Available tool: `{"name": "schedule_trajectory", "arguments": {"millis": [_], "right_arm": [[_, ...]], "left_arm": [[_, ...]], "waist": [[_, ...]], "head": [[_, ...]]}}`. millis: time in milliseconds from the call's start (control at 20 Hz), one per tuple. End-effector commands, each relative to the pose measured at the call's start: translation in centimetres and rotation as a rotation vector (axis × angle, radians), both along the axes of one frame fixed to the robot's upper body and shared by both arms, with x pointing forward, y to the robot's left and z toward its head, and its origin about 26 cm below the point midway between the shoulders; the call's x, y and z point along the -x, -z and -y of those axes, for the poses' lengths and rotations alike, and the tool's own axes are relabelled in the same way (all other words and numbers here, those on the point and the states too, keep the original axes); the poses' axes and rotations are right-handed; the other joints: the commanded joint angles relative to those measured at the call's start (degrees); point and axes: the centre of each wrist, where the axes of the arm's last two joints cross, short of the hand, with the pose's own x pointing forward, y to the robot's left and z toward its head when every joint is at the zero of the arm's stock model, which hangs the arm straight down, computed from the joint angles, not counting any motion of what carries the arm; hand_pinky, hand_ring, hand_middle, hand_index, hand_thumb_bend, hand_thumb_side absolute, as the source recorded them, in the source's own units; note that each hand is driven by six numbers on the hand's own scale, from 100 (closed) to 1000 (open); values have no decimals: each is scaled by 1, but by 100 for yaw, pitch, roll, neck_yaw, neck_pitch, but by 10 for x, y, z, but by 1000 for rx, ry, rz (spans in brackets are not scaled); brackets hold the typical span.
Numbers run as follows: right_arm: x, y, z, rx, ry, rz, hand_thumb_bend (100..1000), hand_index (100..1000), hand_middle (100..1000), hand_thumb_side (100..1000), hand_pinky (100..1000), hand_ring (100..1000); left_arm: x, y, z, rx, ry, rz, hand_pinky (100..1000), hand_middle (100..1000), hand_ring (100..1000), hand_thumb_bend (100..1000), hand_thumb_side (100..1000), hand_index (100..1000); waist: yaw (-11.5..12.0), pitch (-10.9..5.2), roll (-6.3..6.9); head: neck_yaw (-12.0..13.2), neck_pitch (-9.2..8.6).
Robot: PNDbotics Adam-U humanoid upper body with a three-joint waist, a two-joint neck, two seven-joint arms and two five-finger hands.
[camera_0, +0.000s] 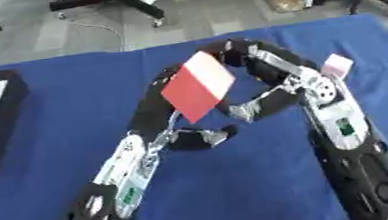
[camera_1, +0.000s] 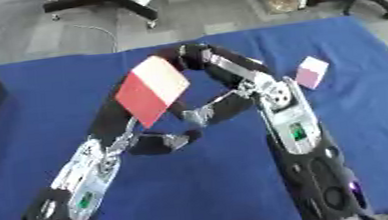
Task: Pick up the objects with one hand, pass them to the other hand, and then place them into the box on the other side of the table.
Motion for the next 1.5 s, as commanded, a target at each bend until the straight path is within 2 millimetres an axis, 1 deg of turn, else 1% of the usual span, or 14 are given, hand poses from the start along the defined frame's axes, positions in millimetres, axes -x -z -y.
{"name": "schedule_trajectory", "arguments": {"millis": [50, 400, 800, 1000, 1200, 1500], "right_arm": [[2, -12, 1, -16, -8, 42, 100, 326, 749, 100, 782, 766], [3, -15, 5, -34, 12, 43, 100, 323, 748, 100, 782, 766], [3, -17, 12, -47, 41, 39, 100, 321, 747, 100, 781, 764], [2, -12, 15, -41, 62, 20, 100, 318, 746, 100, 779, 762], [1, -7, 14, -31, 67, 5, 100, 318, 745, 100, 778, 761], [0, -5, 14, -29, 68, 3, 100, 318, 745, 100, 778, 761]], "left_arm": [[-2, -6, 1, 13, -10, 23, 905, 775, 743, 665, 541, 853], [-4, 2, -10, 17, -67, 1, 905, 774, 742, 670, 545, 850], [-6, 12, -17, 21, -111, -24, 907, 775, 740, 671, 550, 846], [-6, 10, -21, 72, -128, -15, 909, 774, 737, 675, 548, 839], [-6, 6, -21, 136, -108, 0, 911, 773, 735, 674, 544, 835], [-6, 7, -21, 155, -98, 1, 911, 773, 735, 674, 544, 835]], "waist": [[-7, -81, -81], [-21, -86, -85], [-34, -88, -93], [-37, -88, -90], [-34, -87, -84], [-33, -88, -83]], "head": [[-7, -14], [-28, -14], [-48, -14], [-58, -14], [-75, -14], [-79, -14]]}}
